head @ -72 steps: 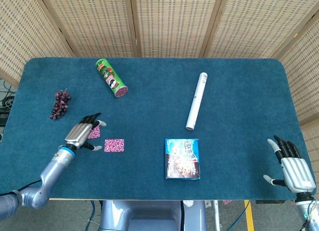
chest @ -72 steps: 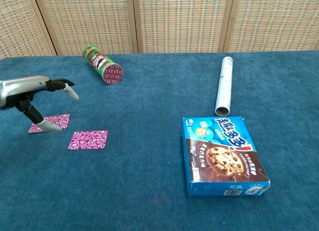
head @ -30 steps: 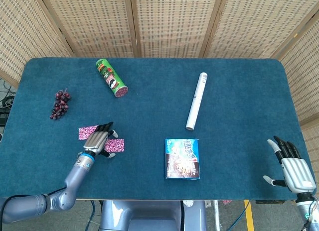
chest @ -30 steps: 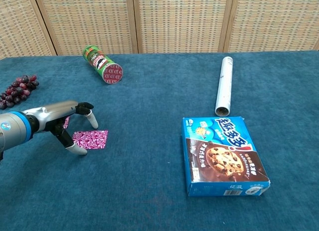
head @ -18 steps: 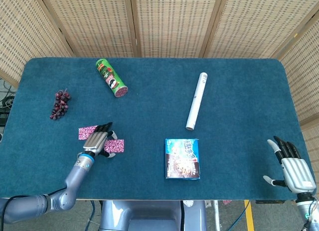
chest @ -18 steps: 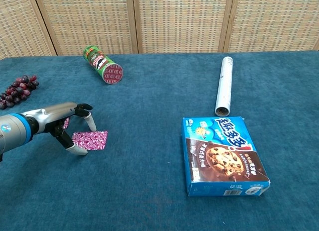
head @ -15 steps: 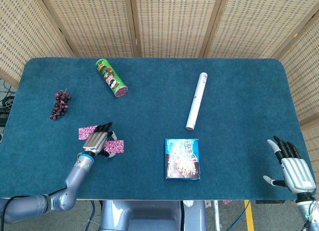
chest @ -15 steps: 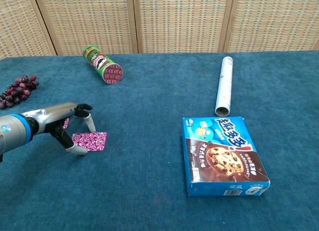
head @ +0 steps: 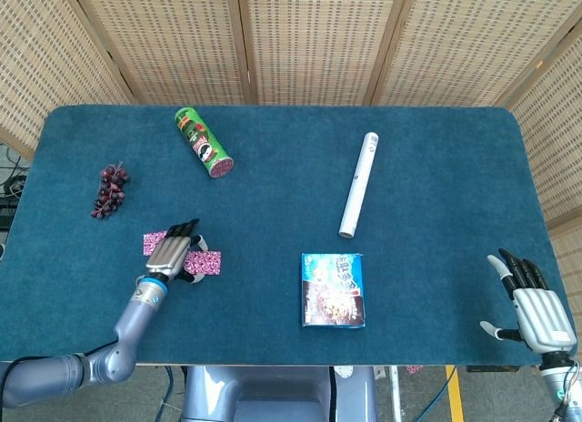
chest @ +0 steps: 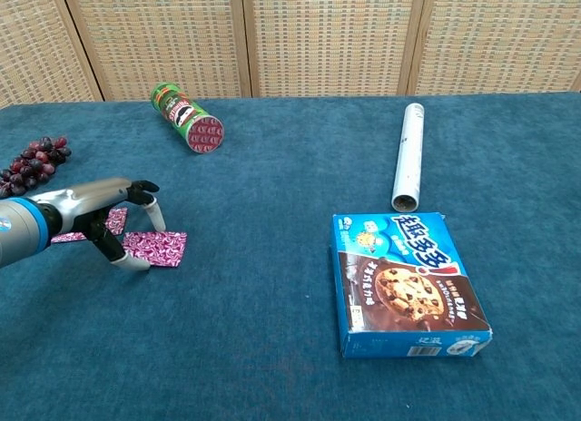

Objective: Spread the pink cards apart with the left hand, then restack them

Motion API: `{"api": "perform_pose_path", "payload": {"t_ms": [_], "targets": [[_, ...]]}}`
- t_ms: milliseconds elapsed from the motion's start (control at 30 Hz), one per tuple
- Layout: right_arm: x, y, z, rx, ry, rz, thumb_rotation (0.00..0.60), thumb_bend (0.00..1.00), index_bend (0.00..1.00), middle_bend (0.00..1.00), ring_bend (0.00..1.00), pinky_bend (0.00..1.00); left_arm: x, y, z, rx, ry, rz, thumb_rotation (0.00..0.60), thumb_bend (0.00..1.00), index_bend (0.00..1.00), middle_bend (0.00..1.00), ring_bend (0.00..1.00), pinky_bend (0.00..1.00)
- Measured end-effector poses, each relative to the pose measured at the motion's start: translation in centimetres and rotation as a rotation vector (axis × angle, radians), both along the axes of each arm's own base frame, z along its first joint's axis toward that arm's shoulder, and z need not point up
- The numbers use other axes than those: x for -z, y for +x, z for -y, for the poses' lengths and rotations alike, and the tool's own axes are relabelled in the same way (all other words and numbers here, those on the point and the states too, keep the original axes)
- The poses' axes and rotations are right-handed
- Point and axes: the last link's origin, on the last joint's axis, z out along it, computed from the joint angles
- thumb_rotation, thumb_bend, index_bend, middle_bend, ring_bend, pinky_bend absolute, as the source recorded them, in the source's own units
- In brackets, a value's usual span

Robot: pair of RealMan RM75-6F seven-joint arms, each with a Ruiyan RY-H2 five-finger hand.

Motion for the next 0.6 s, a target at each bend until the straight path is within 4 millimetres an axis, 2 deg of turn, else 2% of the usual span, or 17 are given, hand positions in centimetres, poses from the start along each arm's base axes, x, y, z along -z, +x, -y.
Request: {"api": "perform_pose_path", "payload": {"t_ms": [267,600], "targets": [[0.0,0.0,0.0,0.001,0.002,-0.003,0.600,0.00,0.00,0.00,0.00,0.00,-2.2,-1.3,-1.2,-0.031,0.046,-0.018,0.600,0.24,0.49,0.00,0.00,0.00],[0.0,0.0,0.0,0.001,0.003,-0.007,0.600,0.00,0.00,0.00,0.00,0.00,-4.3,-6.2,-2.2,-0.169,0.077,-0.024,0.600,0.24,0.49,0.00,0.00,0.00]]}}
